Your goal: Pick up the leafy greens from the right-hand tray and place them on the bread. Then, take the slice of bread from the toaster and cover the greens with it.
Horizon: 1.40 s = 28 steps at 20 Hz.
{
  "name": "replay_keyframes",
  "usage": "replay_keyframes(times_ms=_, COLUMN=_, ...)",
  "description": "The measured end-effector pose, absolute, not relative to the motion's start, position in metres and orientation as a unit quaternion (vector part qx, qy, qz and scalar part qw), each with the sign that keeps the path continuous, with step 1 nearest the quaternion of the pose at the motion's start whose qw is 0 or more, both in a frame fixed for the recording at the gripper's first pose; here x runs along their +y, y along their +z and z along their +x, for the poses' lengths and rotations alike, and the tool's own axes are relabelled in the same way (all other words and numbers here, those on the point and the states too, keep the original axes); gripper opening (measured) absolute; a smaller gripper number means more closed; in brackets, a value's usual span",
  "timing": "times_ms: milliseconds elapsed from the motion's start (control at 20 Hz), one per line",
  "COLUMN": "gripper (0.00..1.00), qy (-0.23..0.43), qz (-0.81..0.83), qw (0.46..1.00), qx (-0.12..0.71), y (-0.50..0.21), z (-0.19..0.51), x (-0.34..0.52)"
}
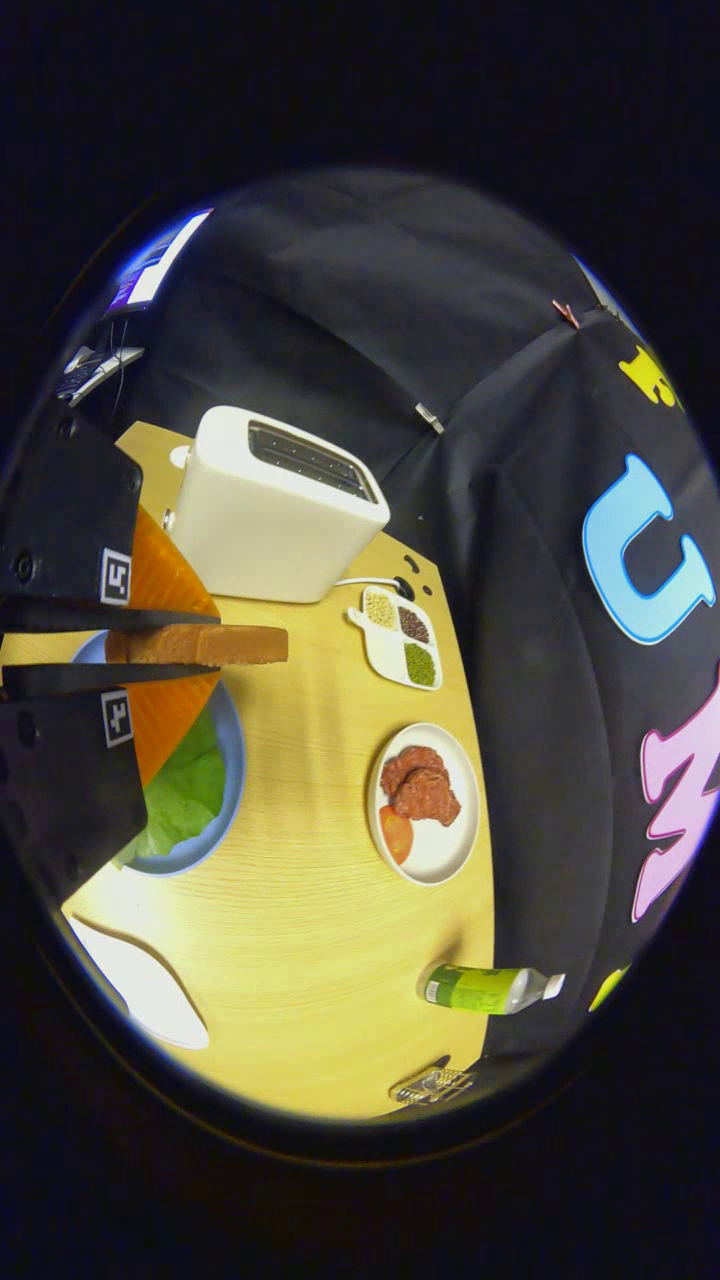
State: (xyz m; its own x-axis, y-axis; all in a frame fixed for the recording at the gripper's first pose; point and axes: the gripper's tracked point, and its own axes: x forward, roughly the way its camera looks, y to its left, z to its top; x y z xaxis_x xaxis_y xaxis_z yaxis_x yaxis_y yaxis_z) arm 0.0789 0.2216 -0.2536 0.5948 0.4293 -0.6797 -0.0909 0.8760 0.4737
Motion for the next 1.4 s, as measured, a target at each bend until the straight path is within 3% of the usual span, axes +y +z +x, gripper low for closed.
replay_keyframes(times_ms=450, gripper=0.16, qy=0.129, qz=0.209, qw=0.863, qx=0.442, y=-0.295, z=0.053, x=0.195)
replay_keyframes(times_ms=650, gripper=0.23, qy=0.100, qz=0.201, qw=0.867, qx=0.445, y=-0.306, z=0.050, x=0.177)
replay_keyframes(times_ms=800, gripper=0.32, qy=0.083, qz=0.204, qw=0.867, qx=0.448, y=-0.313, z=0.049, x=0.166)
replay_keyframes(times_ms=1050, gripper=0.65, qy=0.056, qz=0.188, qw=0.871, qx=0.450, y=-0.320, z=0.042, x=0.144)
replay_keyframes(times_ms=1150, gripper=0.73, qy=0.048, qz=0.189, qw=0.878, qx=0.437, y=-0.310, z=0.039, x=0.136)
replay_keyframes(times_ms=1250, gripper=0.99, qy=0.040, qz=0.185, qw=0.888, qx=0.420, y=-0.298, z=0.035, x=0.124)
replay_keyframes(times_ms=1400, gripper=0.99, qy=0.036, qz=0.169, qw=0.901, qx=0.397, y=-0.270, z=0.034, x=0.107)
